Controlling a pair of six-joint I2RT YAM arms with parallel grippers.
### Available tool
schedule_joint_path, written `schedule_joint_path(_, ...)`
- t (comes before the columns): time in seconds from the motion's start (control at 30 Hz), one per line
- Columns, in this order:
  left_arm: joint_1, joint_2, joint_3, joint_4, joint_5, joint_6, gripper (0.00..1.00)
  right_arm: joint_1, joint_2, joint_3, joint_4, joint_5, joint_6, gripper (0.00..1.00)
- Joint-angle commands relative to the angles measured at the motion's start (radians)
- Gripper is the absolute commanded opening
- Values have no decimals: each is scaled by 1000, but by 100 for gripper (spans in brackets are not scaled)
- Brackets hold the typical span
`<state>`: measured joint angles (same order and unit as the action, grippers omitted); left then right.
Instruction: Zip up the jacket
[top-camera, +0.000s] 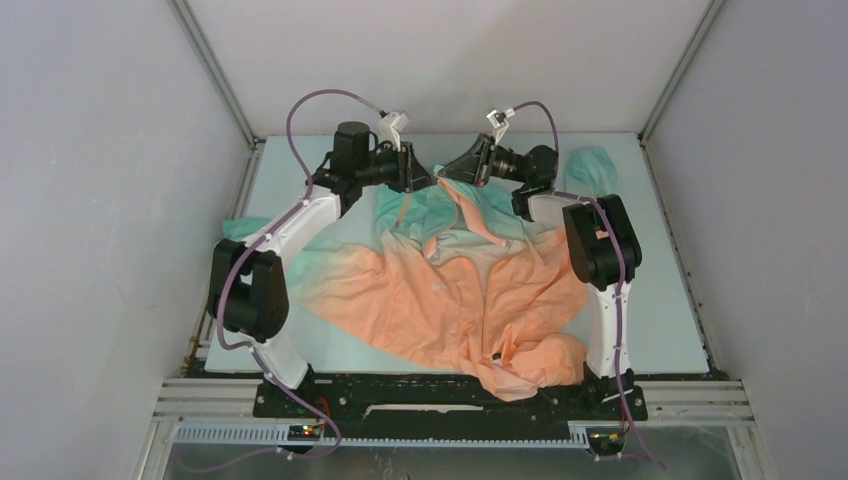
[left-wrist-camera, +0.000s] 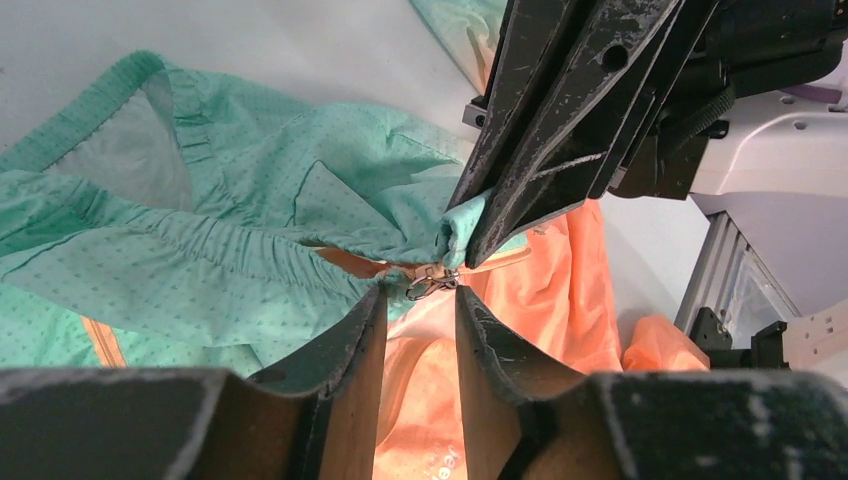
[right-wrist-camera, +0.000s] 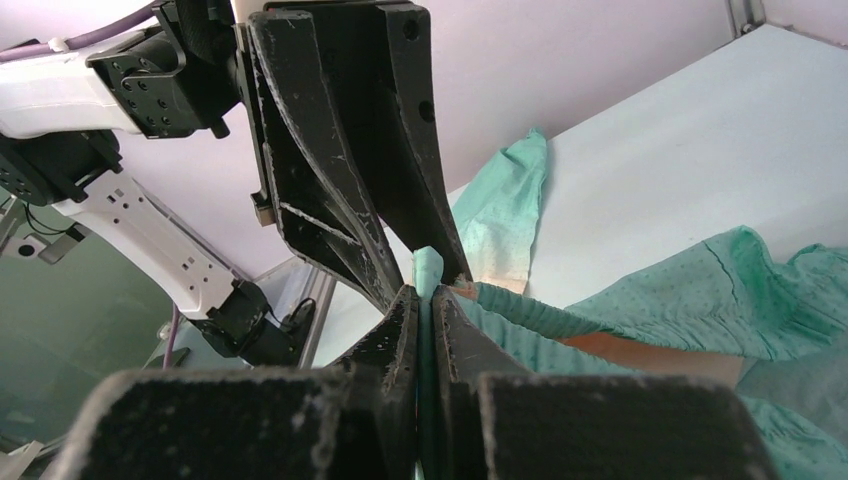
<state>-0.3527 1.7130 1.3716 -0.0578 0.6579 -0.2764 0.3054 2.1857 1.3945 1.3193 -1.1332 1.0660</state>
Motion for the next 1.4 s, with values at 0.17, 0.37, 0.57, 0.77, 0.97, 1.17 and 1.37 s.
schedule_joint_path(0.17,-12,-24,56,10,-16,36,32,10,-16,47,47,-12,2,0)
schedule_joint_path(0.37,-12,-44,53,16,-27,34,31,14,-14,54,38,-16,-3,0)
schedule_joint_path(0.57,-12,-43,60,17,-29,27,31,15,-15,57,37,-20,-4,0)
schedule_joint_path(0.77,-13,-84,37,23,-61,22,36,14,-14,58,37,-22,-3,0)
schedule_joint_path(0.97,-11,-80,63,7,-62,10,34,17,-13,60,37,-25,-3,0)
schedule_joint_path(1.17,-14,-68,61,12,-47,5,34,17,-11,61,37,-26,-1,0)
schedule_joint_path(1.37,-21,-77,52,3,-46,17,32,16,-8,66,38,-27,3,0)
